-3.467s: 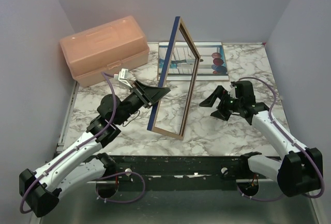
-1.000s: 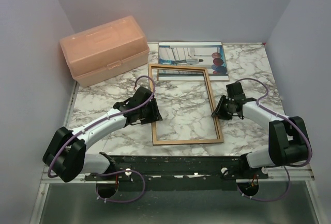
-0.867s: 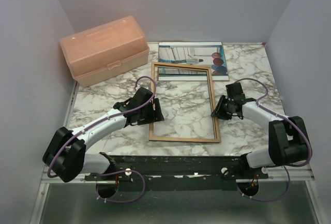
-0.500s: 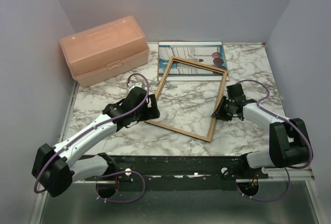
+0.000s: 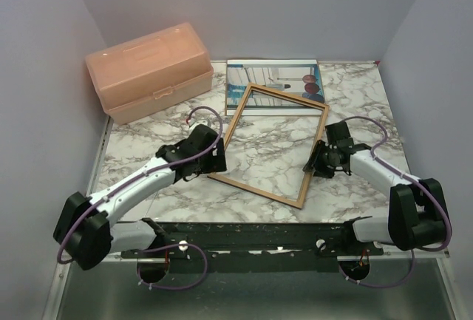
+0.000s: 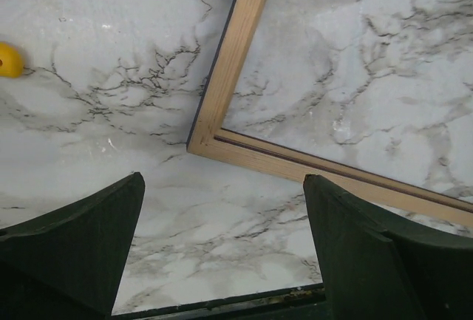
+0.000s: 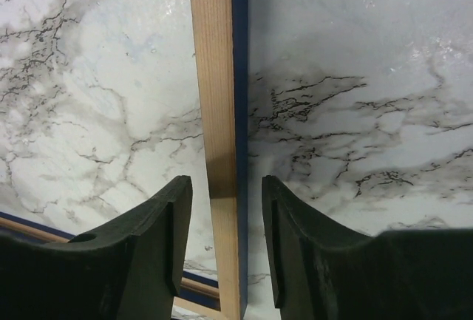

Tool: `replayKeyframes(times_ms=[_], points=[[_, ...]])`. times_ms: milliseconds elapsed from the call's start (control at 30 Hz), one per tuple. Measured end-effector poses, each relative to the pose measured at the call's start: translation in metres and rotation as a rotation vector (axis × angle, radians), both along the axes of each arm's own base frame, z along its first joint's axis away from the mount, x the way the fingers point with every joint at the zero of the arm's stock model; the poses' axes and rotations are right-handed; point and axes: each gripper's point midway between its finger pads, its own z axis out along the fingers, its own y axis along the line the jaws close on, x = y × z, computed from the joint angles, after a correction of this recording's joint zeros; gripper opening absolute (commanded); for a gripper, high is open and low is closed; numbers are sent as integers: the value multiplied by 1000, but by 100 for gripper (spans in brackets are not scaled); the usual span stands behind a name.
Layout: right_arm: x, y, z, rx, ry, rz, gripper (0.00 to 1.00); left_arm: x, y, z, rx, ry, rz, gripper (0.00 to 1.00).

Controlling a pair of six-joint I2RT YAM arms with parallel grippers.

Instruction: Put the photo into the frame

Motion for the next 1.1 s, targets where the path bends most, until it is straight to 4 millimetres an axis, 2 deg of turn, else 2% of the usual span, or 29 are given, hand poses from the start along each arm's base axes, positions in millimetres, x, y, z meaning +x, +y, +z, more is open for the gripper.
replayKeyframes(times_ms=[67, 133, 267, 367, 567, 667, 833, 1000, 1100], points=[[-1, 0, 3, 1, -5, 0, 56, 0, 3, -14, 65, 46, -9, 86], [-2, 0, 5, 2, -7, 0, 57, 9, 5, -23, 156, 90, -22, 83], [-5, -1, 5, 2, 1, 0, 61, 38, -8, -23, 243, 105, -60, 74], [-5, 1, 6, 10, 3, 4, 63, 57, -18, -34, 291, 137, -97, 54], [-6, 5, 7, 31, 7, 13, 65, 64, -11, -61, 346, 256, -155, 52], [-7, 7, 6, 41, 15, 16, 65, 67, -11, -60, 329, 305, -187, 48], [-8, 8, 2, 46, 35, 18, 67, 82, -22, -56, 304, 341, -240, 44], [0, 10, 5, 51, 32, 17, 71, 75, -31, -60, 291, 422, -315, 43], [4, 12, 7, 55, 30, 18, 73, 78, -37, -62, 285, 444, -338, 37]])
